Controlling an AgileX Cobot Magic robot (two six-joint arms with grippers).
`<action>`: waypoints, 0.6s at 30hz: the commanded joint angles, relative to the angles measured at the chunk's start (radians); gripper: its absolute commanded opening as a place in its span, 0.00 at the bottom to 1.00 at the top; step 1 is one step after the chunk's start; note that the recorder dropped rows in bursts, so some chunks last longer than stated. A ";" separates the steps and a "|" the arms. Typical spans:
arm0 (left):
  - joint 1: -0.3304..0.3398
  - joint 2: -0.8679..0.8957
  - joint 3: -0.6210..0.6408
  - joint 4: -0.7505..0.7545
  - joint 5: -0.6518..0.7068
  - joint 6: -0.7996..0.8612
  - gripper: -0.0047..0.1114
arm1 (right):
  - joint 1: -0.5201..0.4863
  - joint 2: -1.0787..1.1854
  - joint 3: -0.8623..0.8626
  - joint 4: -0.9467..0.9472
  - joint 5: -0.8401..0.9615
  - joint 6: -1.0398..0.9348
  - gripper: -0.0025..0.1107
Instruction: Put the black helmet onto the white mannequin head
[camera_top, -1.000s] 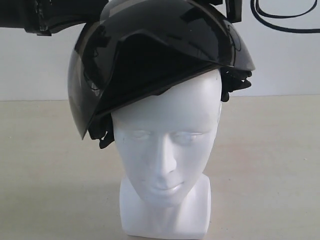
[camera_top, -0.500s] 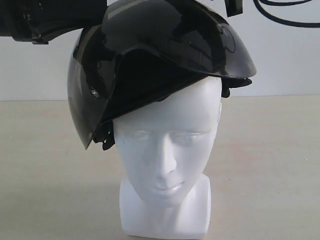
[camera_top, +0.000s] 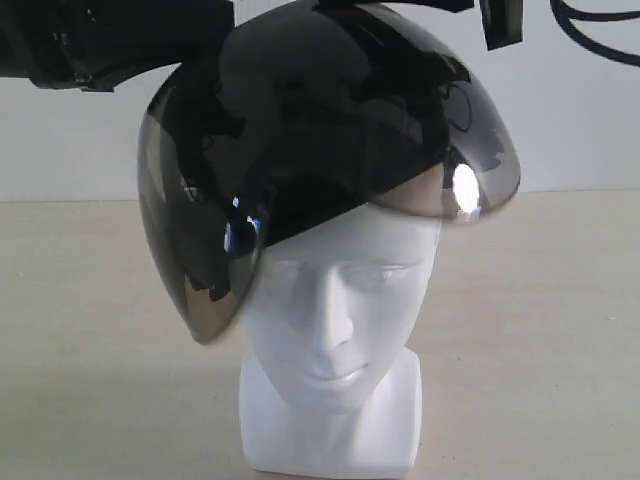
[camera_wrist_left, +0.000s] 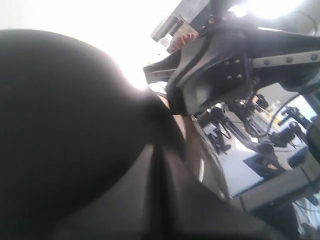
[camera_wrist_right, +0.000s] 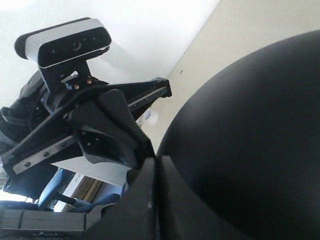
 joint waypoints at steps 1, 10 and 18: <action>-0.029 -0.003 0.016 0.089 -0.019 -0.010 0.08 | 0.004 -0.036 0.062 -0.073 0.055 -0.006 0.02; -0.029 -0.046 0.016 0.089 -0.019 -0.010 0.08 | 0.004 -0.076 0.064 -0.150 0.055 0.036 0.02; -0.029 -0.084 0.037 0.089 -0.019 -0.010 0.08 | 0.004 -0.094 0.064 -0.200 0.055 0.080 0.02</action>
